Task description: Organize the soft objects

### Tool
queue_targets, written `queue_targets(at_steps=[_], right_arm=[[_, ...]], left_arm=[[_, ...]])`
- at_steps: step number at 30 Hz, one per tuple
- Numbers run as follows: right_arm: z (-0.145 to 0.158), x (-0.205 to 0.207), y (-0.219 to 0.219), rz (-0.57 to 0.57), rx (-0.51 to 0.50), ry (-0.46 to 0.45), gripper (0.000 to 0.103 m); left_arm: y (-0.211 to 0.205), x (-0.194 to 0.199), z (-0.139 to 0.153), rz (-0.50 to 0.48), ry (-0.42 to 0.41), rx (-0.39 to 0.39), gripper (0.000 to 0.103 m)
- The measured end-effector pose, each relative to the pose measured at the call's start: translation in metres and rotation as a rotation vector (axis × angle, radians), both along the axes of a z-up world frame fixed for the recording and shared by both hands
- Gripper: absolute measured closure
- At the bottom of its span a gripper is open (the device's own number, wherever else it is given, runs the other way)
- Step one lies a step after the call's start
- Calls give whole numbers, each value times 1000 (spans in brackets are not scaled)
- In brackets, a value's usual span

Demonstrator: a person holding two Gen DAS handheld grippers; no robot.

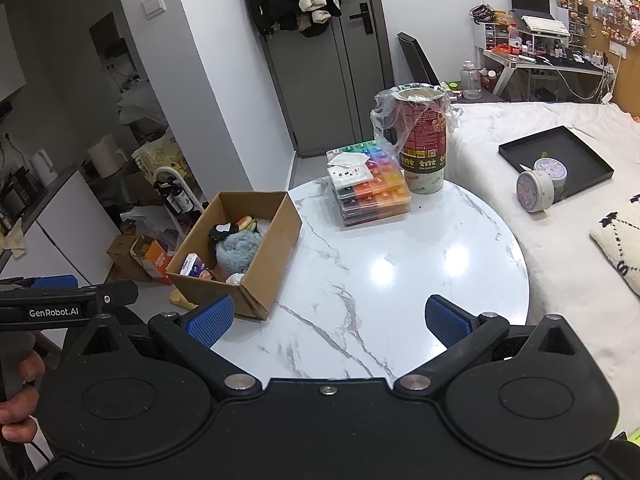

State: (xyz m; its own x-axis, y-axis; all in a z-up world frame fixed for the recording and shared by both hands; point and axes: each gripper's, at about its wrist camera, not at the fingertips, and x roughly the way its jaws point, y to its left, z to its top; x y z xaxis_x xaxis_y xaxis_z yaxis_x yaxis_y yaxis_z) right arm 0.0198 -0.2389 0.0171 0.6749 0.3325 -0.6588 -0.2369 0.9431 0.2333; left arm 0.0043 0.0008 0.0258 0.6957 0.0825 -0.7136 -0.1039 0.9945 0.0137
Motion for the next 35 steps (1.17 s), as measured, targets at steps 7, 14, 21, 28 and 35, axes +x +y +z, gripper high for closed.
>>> queue_targets(at_steps=[7,14,21,28,35], right_arm=[[1,0,2,3,-4,2,0],[2,-1,2,-6,-8,6,0],[0,-1,1,-7,-6,11,0],[-7,-3,-1,-15,-3,27,0],[-13,1,1,-27,-1,41,0]], left_arm=[[0,-1,1,-6,0,-3,0],[-1,-2,1,-15,2,-7,0],[-3,-2,-1,-30,11,-5,0],[-5,-2,-5,-45,22,-6,0],[-2,-2,-6,-55,13,-14,0]])
